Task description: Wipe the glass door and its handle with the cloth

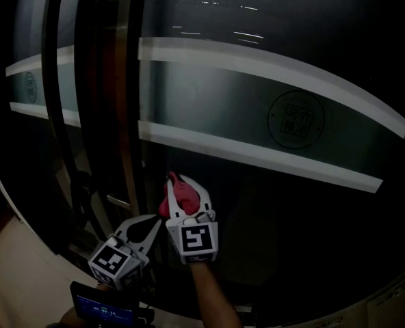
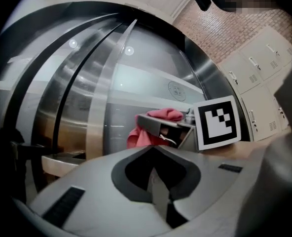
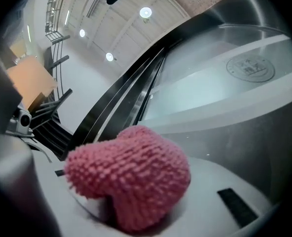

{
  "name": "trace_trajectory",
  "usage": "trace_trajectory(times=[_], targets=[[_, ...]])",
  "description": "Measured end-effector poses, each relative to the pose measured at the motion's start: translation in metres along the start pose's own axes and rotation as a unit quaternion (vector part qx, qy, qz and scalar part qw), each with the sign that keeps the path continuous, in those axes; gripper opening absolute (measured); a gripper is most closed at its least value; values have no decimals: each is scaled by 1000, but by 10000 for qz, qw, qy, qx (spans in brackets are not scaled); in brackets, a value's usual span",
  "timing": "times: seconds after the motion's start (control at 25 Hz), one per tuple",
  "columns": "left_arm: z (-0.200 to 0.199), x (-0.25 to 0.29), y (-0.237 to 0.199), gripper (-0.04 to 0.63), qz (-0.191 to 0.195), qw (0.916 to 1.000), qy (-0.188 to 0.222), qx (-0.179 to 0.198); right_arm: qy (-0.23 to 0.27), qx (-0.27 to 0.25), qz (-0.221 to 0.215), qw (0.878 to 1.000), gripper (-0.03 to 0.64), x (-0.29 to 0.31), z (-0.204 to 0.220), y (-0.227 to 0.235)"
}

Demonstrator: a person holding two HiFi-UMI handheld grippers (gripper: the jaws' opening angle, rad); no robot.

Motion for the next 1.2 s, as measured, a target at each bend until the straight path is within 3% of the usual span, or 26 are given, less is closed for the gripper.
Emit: trace_trajectory(times=[0.2,0.44,0.68,0.88,1.2], targets=[[2,-7,-12,15,132,9999,-25,33,-32,81,88,9999,51,23,9,-7],[8,19,21,17,543,9985,21,-52,-89,-27,555,9984,51,-14,11,31],[4,55,86,17,1192,9924,199,-220,-201,-325,1357,9900,51,-100,7,107],[6,86,144,14,1496,9877,275,-368,-387,-499,2250,9723,50,-195,2,191],[11,123,220,14,1798,9822,259,-478,-658,-563,2957,9513,51,-300,3,284]])
Point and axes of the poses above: the fingertips, and each gripper's own axes: x forward along the fingers, y to its right, z out of its underside, the point moved 2 cm from there along -x, backward along the fingers, and after that the axes turned 2 degrees about -z, right-handed, at the moved point
